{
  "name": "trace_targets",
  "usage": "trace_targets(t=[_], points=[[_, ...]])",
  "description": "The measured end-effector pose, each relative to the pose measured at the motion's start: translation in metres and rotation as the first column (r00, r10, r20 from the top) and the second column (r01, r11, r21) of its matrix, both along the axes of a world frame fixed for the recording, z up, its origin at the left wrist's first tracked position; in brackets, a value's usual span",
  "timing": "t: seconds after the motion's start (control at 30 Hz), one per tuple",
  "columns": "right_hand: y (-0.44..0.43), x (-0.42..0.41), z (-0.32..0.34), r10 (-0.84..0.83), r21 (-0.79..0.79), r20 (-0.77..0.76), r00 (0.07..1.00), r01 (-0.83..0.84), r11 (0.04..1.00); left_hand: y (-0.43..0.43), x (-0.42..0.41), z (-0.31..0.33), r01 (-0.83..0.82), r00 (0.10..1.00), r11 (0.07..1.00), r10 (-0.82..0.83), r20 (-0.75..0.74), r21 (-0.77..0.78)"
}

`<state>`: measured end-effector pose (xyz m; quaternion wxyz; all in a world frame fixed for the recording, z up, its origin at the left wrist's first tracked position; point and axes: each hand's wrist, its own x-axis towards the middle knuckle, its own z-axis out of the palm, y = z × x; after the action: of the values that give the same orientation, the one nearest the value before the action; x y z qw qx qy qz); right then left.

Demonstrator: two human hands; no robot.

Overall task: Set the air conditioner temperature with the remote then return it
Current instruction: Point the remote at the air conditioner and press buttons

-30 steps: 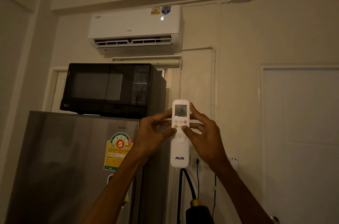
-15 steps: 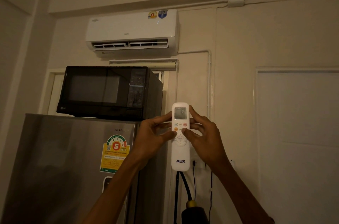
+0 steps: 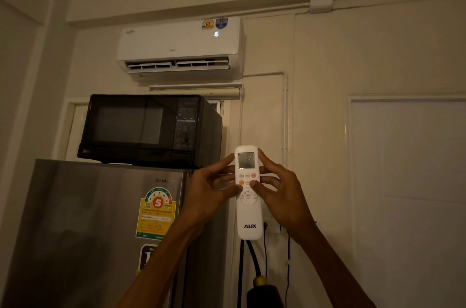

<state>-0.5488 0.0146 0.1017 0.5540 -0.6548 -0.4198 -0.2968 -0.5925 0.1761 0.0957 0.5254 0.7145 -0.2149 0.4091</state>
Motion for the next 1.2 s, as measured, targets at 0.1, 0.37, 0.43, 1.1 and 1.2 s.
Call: trace_targets(t=[0.1,0.37,0.43,1.1,1.2], points=[[-0.0008,-0.0020,-0.0006,0.001,0.021,0.001,1.000,-0.001,1.000,-0.0005,-0.0005,-0.0008,-0.005,1.000,1.000,0.005,0.012,0.009],[-0.0038,-0.0013,-0.0030,0.005,0.010,-0.026,1.000,-0.005,1.000,-0.0040,-0.0049,0.0026,-0.029,1.000,0.998,0.029,-0.002,0.060],[-0.0040,-0.0004,-0.0034,-0.003,0.004,-0.030,1.000,0.003,1.000,-0.0048,-0.0057,0.0032,-0.034,0.999,0.997,0.034,-0.007,0.064],[-0.0059,-0.0019,-0.0035,0.046,-0.008,-0.080,0.996,-0.047,0.999,-0.0004,-0.0044,0.0019,-0.054,0.997,0.993,0.059,-0.044,0.107],[-0.0065,-0.0037,-0.0041,0.072,-0.001,-0.083,0.994,-0.073,0.997,0.0000,-0.0036,0.0012,-0.053,0.997,0.994,0.058,-0.046,0.098]])
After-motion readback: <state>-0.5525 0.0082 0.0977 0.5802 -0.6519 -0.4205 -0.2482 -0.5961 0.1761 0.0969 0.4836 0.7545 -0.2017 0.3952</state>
